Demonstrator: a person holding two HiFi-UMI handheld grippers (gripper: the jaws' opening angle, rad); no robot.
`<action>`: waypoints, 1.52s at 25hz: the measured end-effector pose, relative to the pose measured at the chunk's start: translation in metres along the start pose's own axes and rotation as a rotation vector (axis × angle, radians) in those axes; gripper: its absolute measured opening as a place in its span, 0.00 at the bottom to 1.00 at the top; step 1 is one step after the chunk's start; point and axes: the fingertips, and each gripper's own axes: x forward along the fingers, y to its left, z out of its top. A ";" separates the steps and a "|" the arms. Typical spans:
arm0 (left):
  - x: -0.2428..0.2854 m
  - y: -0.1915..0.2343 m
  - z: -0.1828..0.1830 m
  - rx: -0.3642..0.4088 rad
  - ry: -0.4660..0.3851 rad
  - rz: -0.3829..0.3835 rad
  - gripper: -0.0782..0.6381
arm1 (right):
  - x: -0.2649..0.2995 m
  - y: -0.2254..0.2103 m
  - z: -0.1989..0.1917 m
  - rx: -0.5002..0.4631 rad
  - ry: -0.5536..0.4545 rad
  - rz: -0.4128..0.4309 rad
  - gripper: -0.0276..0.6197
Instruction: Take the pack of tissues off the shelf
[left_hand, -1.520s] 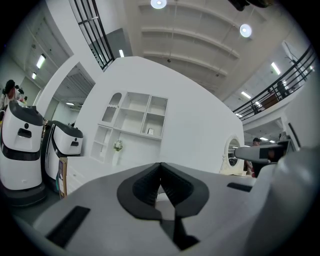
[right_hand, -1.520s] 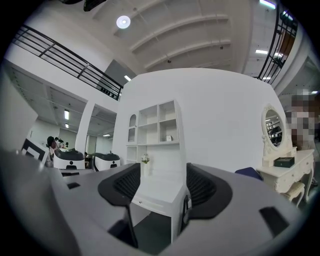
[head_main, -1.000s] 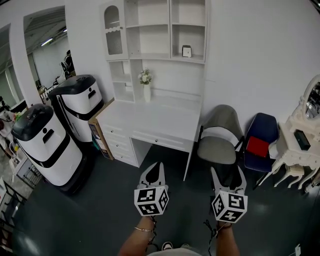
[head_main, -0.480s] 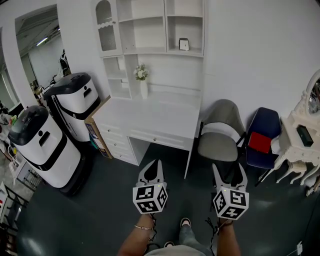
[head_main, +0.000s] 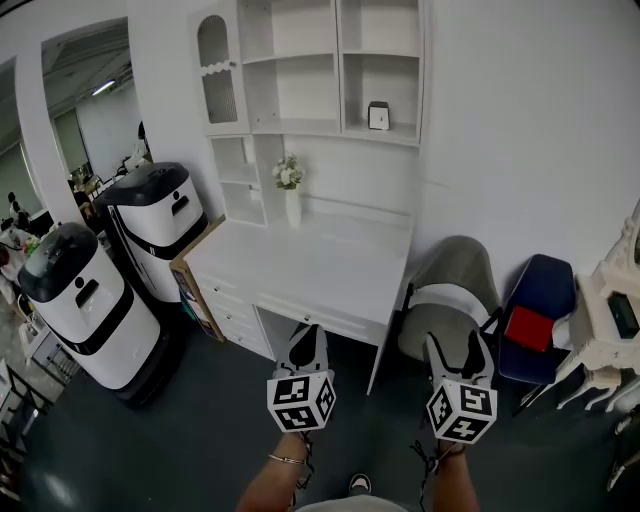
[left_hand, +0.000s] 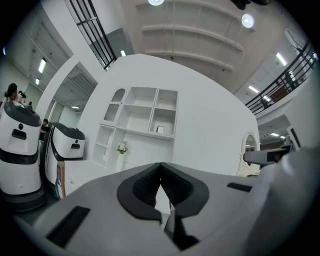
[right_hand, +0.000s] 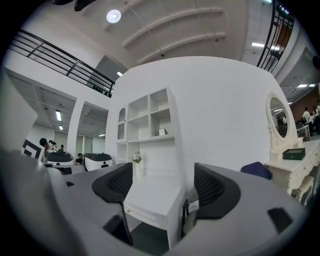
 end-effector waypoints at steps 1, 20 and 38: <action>0.010 0.000 0.001 -0.004 -0.004 0.010 0.13 | 0.011 -0.004 0.002 -0.003 0.000 0.010 0.63; 0.131 0.010 -0.013 -0.017 0.011 0.097 0.13 | 0.143 -0.046 -0.002 -0.011 0.026 0.080 0.62; 0.309 0.046 0.025 -0.015 -0.048 0.037 0.13 | 0.315 -0.042 0.027 -0.029 -0.022 0.084 0.63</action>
